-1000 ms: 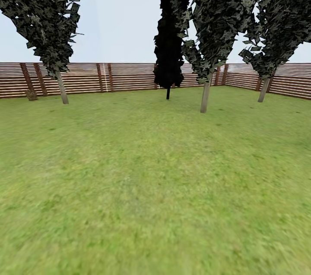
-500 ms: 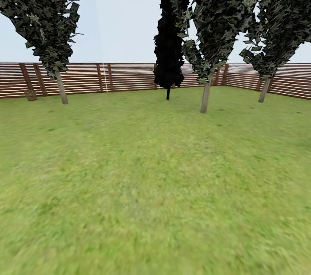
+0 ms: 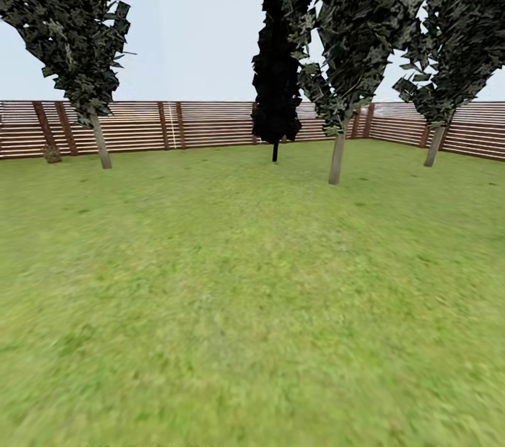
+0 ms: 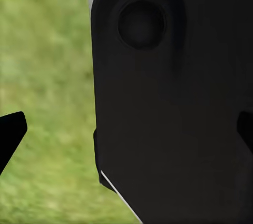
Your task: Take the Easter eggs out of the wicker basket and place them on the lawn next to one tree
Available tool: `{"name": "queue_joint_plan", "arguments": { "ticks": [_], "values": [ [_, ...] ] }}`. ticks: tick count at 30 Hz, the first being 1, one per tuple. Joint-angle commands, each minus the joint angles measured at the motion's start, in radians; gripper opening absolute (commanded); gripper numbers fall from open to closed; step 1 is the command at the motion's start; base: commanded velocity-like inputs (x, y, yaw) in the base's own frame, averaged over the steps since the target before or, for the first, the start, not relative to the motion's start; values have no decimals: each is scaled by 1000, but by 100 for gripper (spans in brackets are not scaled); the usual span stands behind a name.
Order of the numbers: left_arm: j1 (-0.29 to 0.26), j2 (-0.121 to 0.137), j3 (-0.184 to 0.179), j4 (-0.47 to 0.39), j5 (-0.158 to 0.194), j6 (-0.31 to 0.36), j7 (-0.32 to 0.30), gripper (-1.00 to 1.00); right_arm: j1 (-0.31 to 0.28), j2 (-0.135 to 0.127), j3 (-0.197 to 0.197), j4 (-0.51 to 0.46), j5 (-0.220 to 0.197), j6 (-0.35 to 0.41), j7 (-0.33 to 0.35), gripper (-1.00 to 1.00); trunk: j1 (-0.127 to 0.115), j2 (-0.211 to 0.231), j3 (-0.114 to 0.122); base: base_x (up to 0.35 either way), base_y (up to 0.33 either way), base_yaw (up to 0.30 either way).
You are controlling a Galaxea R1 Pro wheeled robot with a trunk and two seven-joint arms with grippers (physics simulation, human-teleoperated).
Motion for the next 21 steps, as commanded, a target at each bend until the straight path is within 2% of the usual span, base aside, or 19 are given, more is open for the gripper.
{"name": "queue_joint_plan", "arguments": {
  "ticks": [1, 8, 13, 21],
  "values": [
    [0, 0, 0, 0, 0, 0, 1, 100, 0, 1, 0, 0, 1, 0, 1, 100, 0, 0, -1, 5, 0, 168],
    [0, 0, 0, 0, 0, -8, 0, 100, 0, 3, 0, 0, 1, 0, 0, 100, 0, 0, -5, 2, 0, 214],
    [0, 0, 0, 0, 0, -85, -2, 100, 0, 3, -1, 0, 1, 0, 0, 100, -19, 35, 9, 0, 0, 235],
    [0, 0, 0, 1, 1, -110, -4, 100, 0, 0, 0, 2, 2, 0, 1, 100, -50, 91, 32, 0, 0, 98]
  ]
}}
